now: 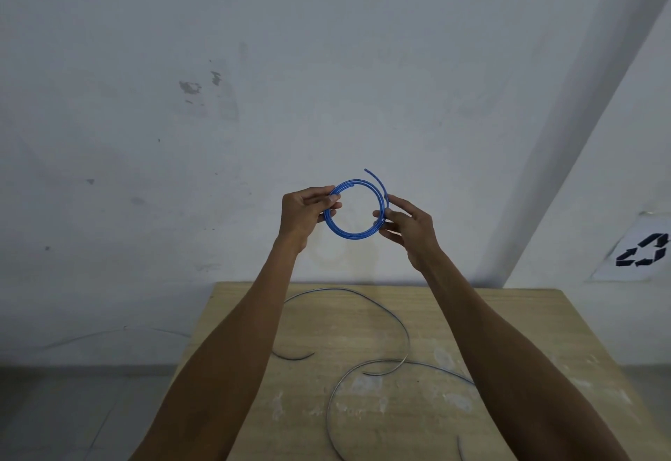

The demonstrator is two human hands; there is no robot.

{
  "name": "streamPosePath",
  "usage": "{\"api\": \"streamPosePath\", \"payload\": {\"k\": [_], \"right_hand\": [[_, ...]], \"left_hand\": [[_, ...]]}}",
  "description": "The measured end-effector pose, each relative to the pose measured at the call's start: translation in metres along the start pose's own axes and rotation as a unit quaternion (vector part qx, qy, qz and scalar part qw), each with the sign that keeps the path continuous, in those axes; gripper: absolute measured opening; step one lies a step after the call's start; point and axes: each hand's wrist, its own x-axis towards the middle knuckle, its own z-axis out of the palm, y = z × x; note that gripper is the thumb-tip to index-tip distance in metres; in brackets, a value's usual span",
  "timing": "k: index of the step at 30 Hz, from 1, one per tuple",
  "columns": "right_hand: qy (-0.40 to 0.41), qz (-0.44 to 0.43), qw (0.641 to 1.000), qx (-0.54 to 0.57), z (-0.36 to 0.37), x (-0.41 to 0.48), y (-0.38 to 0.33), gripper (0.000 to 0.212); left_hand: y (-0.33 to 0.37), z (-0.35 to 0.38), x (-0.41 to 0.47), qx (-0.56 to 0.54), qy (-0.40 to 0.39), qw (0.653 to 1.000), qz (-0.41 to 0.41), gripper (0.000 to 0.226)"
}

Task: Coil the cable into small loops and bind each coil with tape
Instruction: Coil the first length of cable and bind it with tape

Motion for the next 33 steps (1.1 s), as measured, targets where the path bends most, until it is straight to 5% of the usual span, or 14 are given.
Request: {"api": "streamPosePath", "payload": {"k": [8, 12, 18, 33], "right_hand": [[0.009, 0.067, 0.997, -0.024, -0.004, 0.006, 0.005, 0.04], [0.06, -0.05, 0.976, -0.203, -0.002, 0.009, 0.009, 0.047], [-0.019, -0.163, 0.974, -0.158, 0.002, 0.006, -0.013, 0.033], [-0.083, -0.154, 0.973, -0.152, 0.002, 0.009, -0.024, 0.025]], "left_hand": [[0.001, -0.002, -0.003, -0.039, -0.013, 0.999, -0.008, 0.028], [0.004, -0.003, -0.003, -0.035, -0.038, 0.999, -0.003, 0.028], [0.006, 0.002, -0.004, 0.02, -0.105, 0.994, 0.004, 0.028], [0.017, 0.005, -0.009, 0.079, -0.165, 0.983, 0.016, 0.03]]}}
